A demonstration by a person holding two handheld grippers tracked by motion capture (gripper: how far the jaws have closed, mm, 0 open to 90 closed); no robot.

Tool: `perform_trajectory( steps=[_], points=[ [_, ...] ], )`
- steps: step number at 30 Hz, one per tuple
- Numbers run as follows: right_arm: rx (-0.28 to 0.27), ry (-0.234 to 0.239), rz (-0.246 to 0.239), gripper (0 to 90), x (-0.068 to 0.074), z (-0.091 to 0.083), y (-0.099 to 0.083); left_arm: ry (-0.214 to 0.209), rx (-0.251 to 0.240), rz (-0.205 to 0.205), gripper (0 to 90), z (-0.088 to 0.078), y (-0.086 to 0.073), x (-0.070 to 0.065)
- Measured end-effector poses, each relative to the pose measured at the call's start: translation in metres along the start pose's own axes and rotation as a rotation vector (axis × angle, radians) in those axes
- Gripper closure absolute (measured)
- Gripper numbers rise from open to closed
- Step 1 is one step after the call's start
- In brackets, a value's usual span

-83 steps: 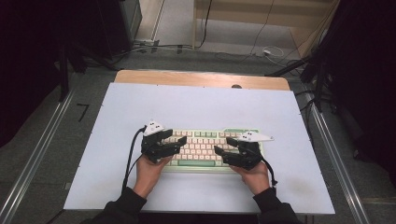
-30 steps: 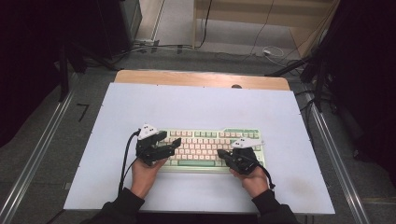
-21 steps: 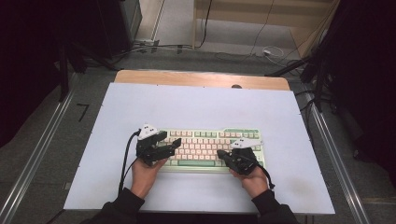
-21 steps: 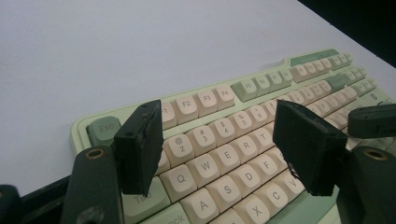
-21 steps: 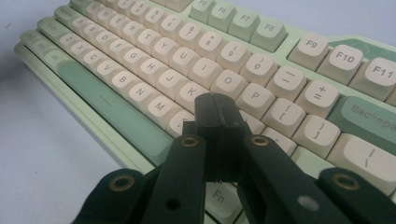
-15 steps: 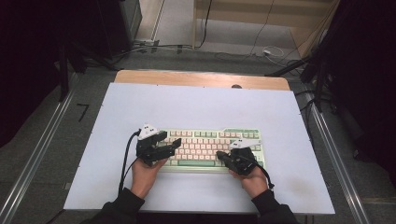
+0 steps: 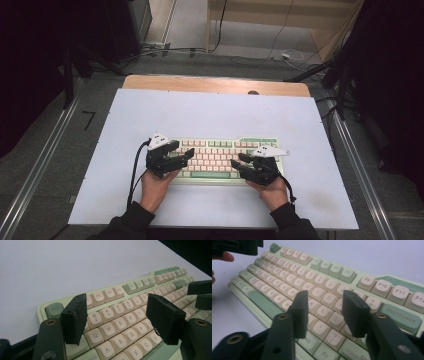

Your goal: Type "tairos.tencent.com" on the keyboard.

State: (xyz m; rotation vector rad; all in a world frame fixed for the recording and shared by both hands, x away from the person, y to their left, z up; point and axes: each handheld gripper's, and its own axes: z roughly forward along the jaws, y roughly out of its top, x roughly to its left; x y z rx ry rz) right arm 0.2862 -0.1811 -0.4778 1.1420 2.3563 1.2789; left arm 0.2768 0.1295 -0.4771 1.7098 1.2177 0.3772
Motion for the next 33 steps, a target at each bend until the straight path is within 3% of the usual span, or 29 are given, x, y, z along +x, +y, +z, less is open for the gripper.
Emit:
perform_trajectory(
  steps=[3,6,27,30,33],
  points=[
    [-0.016,-0.009,0.016,36.7,-0.0024,-0.0001,0.001,-0.001,0.001,0.0,34.1,0.0001,-0.0001,-0.0003],
    [-0.02,-0.026,0.024,30.0,-0.0048,0.0005,0.0014,-0.001,0.002,0.001,34.0,0.0003,-0.0003,-0.0009],
    [-0.019,-0.028,0.032,28.5,-0.0071,0.0009,0.0017,-0.017,0.021,0.011,34.4,0.0024,-0.0028,-0.0056],
    [-0.018,-0.028,0.032,28.6,-0.0068,0.001,0.0016,-0.024,0.031,0.015,36.9,0.0036,-0.0038,-0.0068],
    [-0.018,-0.028,0.032,28.7,-0.0068,0.0011,0.0016,-0.054,0.054,0.015,46.8,0.0056,-0.005,-0.0076]
  ],
)
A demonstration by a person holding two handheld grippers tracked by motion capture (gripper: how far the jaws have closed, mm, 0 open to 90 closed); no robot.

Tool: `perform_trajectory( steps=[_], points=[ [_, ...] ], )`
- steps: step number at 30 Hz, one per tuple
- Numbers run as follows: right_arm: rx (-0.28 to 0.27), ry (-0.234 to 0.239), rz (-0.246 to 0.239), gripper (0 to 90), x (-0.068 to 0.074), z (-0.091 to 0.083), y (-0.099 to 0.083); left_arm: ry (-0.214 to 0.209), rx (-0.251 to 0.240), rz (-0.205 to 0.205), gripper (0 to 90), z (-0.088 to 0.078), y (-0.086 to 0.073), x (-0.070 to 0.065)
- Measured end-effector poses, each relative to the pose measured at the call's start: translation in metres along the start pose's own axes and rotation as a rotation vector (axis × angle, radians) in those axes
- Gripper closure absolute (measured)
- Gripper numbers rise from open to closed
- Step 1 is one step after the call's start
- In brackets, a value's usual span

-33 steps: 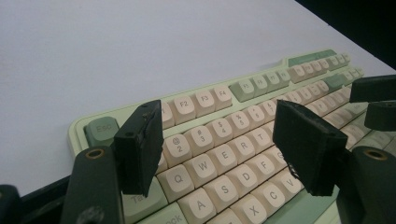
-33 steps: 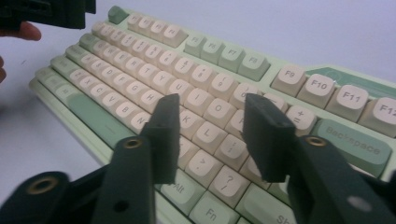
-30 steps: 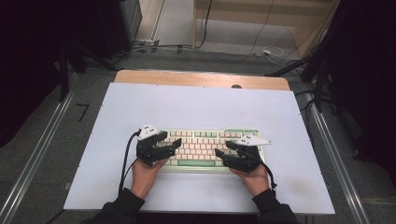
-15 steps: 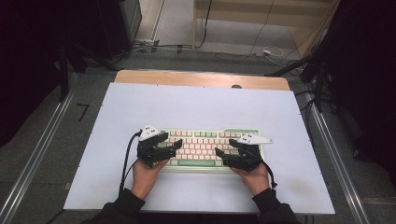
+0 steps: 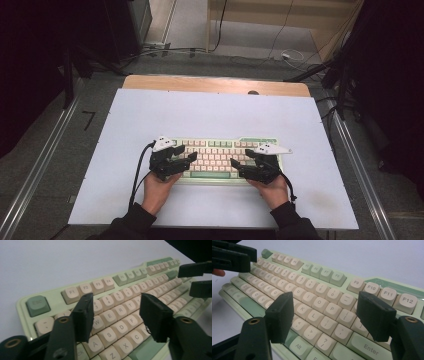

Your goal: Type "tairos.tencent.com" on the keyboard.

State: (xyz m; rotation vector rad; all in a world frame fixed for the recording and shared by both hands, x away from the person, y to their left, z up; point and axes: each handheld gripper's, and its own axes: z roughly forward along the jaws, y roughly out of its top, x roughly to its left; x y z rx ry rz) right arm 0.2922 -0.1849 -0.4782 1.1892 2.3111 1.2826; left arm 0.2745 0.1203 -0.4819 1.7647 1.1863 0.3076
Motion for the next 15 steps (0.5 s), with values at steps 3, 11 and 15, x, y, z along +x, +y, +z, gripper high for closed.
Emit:
perform_trajectory(
  steps=[3,11,15],
  points=[
    [0.0,0.0,0.0,28.7,0.0,0.0,0.0,-0.042,0.019,0.017,65.2,0.001,-0.001,-0.002],
    [0.0,0.001,0.002,29.1,0.0,0.0,0.0,-0.081,0.12,0.056,90.0,0.01,-0.006,-0.012],
    [0.0,0.002,0.001,29.4,0.0,0.0,0.0,-0.093,0.153,0.061,90.0,0.013,-0.008,-0.015]
  ],
)
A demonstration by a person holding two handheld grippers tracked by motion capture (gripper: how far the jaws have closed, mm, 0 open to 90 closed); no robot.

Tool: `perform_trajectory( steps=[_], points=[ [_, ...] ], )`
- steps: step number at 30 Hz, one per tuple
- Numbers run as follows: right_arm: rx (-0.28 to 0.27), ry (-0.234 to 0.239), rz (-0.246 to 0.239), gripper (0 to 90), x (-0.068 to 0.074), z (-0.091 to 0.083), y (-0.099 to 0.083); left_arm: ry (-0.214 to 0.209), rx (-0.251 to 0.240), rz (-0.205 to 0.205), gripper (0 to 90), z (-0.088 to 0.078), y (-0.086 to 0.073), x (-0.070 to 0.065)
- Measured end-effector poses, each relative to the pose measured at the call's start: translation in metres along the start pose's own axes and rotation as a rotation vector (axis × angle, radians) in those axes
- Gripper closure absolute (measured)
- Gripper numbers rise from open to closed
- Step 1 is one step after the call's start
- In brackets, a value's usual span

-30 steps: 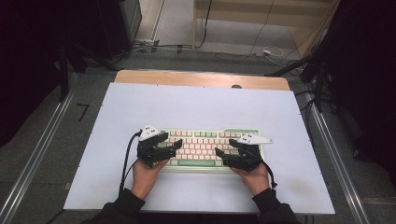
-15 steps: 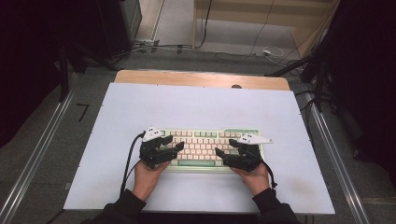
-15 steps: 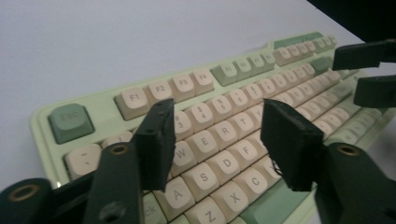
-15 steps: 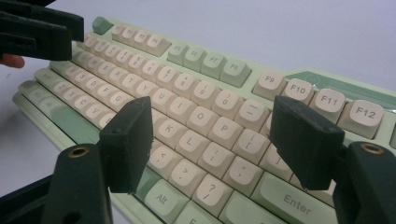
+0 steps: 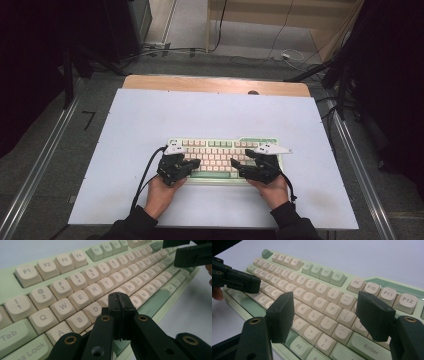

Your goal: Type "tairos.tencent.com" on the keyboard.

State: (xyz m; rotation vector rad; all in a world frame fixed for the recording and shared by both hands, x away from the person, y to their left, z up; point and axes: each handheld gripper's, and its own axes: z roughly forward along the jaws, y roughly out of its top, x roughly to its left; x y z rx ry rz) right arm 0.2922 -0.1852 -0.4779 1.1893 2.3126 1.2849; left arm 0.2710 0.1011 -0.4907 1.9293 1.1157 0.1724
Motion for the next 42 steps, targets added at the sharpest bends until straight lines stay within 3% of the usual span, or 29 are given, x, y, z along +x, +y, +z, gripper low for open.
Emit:
perform_trajectory(
  steps=[9,14,18,22,24,29,33,42],
  points=[
    [0.002,-0.001,0.0,29.5,0.001,0.0,0.0,0.008,0.032,-0.002,90.0,0.003,-0.001,-0.002],
    [0.0,0.001,-0.001,29.6,0.001,0.0,0.0,-0.006,0.004,-0.012,90.0,0.0,0.0,0.0],
    [-0.004,0.002,0.002,29.6,0.0,-0.001,0.0,-0.032,-0.083,-0.046,66.4,-0.011,0.004,0.005],
    [-0.006,0.002,0.0,29.6,0.0,0.0,0.001,0.038,-0.168,-0.061,43.7,-0.02,0.005,0.009],
    [-0.007,0.003,0.0,29.5,0.001,0.0,0.001,0.073,-0.204,-0.073,37.0,-0.024,0.004,0.012],
    [-0.009,0.003,0.0,30.7,0.001,0.0,0.002,0.138,-0.259,-0.096,34.2,-0.03,0.003,0.02],
    [-0.021,0.003,-0.002,39.2,0.003,0.001,0.003,0.158,-0.267,-0.114,34.2,-0.03,0.002,0.025],
    [-0.034,0.01,-0.03,83.4,0.007,0.005,0.006,0.161,-0.262,-0.11,34.2,-0.029,0.002,0.025]
  ],
)
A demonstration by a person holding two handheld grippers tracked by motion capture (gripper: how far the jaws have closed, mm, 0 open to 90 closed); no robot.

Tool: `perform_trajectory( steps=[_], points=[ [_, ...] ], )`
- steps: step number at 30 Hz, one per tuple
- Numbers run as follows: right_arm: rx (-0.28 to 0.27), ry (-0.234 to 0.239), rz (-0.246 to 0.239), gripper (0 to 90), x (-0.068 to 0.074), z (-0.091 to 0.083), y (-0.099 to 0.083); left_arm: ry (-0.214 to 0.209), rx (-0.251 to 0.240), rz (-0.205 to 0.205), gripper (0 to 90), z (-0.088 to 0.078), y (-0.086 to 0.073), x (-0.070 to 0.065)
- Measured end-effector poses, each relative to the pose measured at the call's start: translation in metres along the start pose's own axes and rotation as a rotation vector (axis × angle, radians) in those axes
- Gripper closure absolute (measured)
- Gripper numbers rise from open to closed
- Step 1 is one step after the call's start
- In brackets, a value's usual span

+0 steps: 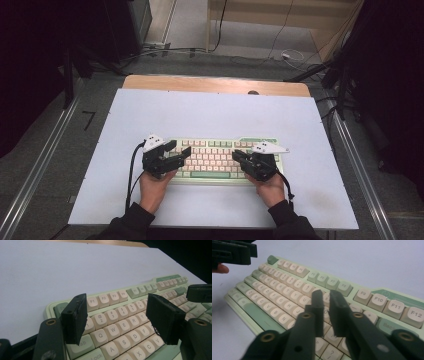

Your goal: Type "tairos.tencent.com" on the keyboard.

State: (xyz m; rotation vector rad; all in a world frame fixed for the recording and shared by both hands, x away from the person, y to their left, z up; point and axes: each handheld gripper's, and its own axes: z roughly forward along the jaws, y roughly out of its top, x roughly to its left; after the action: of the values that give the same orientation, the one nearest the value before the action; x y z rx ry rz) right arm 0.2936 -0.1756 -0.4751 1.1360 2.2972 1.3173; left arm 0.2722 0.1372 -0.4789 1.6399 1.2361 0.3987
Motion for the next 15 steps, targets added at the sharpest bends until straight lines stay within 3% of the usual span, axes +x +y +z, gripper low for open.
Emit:
perform_trajectory(
  steps=[2,15],
  points=[
    [0.007,-0.001,-0.012,87.4,0.001,0.003,0.001,0.0,0.0,0.0,34.2,0.0,0.0,0.0],
    [0.081,-0.02,-0.007,87.5,0.003,0.024,0.003,-0.004,0.004,0.0,34.3,0.001,0.0,0.0]
  ],
)
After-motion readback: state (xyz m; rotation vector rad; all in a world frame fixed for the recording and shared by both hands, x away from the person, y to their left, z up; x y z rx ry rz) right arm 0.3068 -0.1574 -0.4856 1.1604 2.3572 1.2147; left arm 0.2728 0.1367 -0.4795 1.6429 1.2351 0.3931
